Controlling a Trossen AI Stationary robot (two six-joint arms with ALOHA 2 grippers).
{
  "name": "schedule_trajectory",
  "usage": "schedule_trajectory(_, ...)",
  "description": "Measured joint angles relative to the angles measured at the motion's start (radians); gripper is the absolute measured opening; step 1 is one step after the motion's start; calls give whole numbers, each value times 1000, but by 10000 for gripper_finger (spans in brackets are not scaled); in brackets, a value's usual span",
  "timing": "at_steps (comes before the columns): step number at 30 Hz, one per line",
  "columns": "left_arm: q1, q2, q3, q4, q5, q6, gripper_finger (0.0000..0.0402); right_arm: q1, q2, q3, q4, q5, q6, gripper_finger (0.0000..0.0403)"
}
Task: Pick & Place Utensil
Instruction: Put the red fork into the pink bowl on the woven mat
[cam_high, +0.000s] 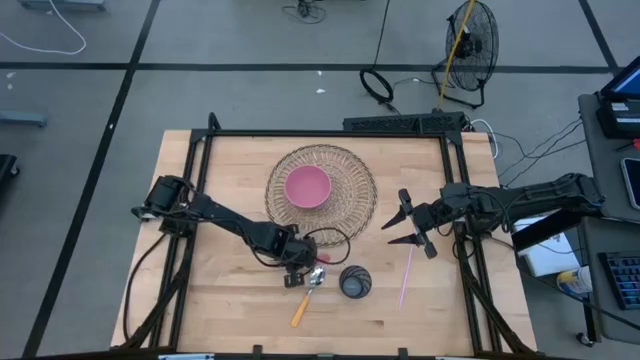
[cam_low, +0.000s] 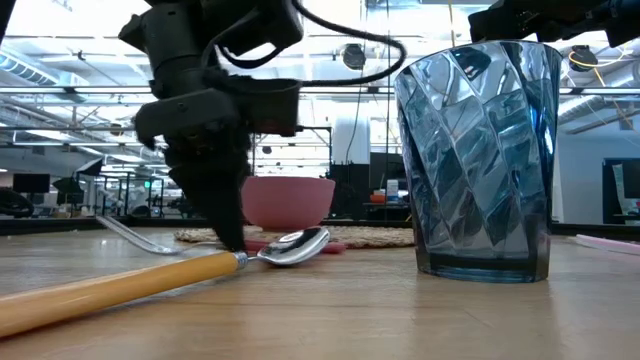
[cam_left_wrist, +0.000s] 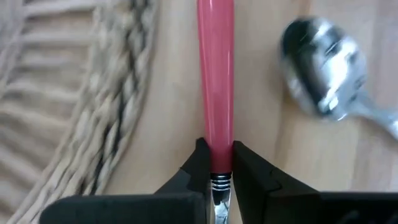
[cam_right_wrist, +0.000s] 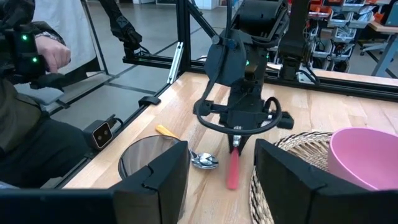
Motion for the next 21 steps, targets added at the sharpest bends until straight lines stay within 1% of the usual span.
schedule_trajectory(4, -13, -39, -3, -98, -56, -32, 48, 0, 0, 0, -4, 0, 0, 176)
schedule_trajectory(7, -19, -68, -5, -151, -87, -60, 40, 0, 0, 0, -6, 0, 0, 176)
schedule_trajectory(12, -27, -95, -10, -160, -92, -80, 40, 0, 0, 0, -7, 0, -1, 176)
schedule_trajectory(17, -31, -98, -10, -163, -92, -94, 48, 0, 0, 0, -6, 0, -1, 176)
schedule_trajectory(21, -32, -99, -9, -159, -93, -94, 40, 0, 0, 0, -6, 0, 0, 176)
